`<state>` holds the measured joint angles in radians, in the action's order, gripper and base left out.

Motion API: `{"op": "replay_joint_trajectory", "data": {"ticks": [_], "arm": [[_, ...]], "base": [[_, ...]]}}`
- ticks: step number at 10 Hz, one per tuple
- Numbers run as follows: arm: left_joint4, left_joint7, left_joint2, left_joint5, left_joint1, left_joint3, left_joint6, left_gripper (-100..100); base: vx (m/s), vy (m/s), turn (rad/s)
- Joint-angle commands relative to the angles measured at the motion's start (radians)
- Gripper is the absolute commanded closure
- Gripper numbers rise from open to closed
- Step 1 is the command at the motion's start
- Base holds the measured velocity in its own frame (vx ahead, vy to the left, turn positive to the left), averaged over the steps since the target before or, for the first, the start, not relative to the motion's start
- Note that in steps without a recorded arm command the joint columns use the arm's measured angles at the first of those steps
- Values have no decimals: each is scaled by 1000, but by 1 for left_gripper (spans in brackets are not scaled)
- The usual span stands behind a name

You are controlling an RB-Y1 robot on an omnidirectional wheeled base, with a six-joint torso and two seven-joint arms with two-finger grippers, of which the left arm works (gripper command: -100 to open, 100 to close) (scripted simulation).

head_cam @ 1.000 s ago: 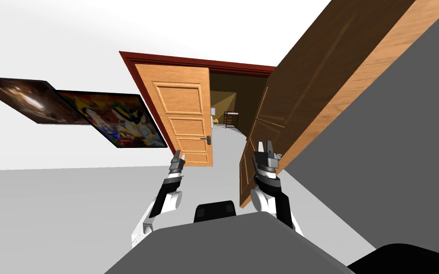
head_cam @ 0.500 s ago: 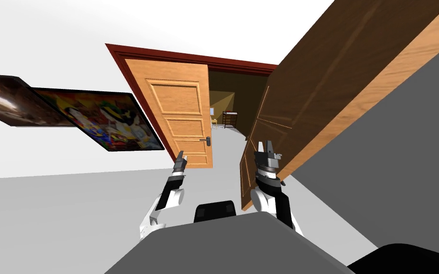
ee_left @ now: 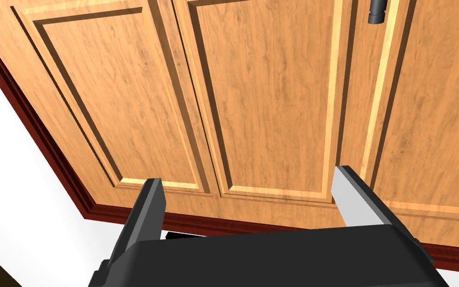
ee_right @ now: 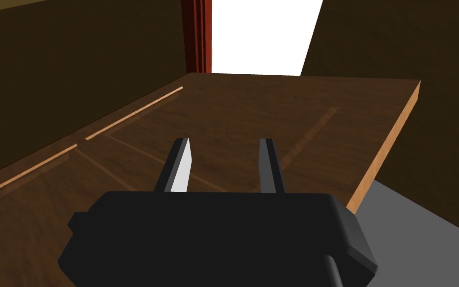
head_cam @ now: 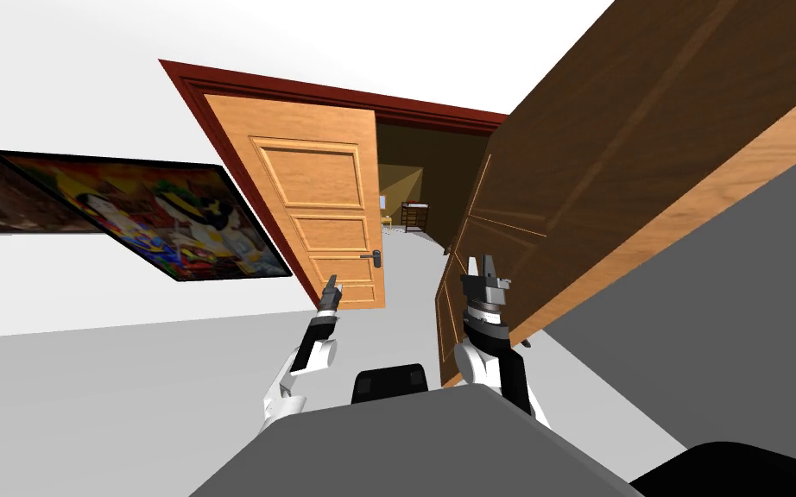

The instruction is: Pull the door open

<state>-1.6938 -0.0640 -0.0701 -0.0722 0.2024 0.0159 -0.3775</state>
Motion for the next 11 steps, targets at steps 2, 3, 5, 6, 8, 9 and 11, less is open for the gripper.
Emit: {"op": "replay_joint_trajectory", "data": {"ticks": [2,3,5,6,8,9,11], "arm": [[66,-11,10,0,-40,5,12,-100],[87,-14,13,-1,-52,6,17,-100],[128,-20,19,-2,-75,9,27,-100],[147,-22,23,-2,-86,10,32,-100],[205,-31,35,-4,-119,15,46,-100],[223,-33,39,-4,-129,16,50,-100],[259,-38,48,-5,-150,18,59,-100]], "base": [[90,53,-47],[91,36,-51],[89,22,-36],[100,15,-35],[127,15,-44],[153,33,-37],[103,20,-18]]}}
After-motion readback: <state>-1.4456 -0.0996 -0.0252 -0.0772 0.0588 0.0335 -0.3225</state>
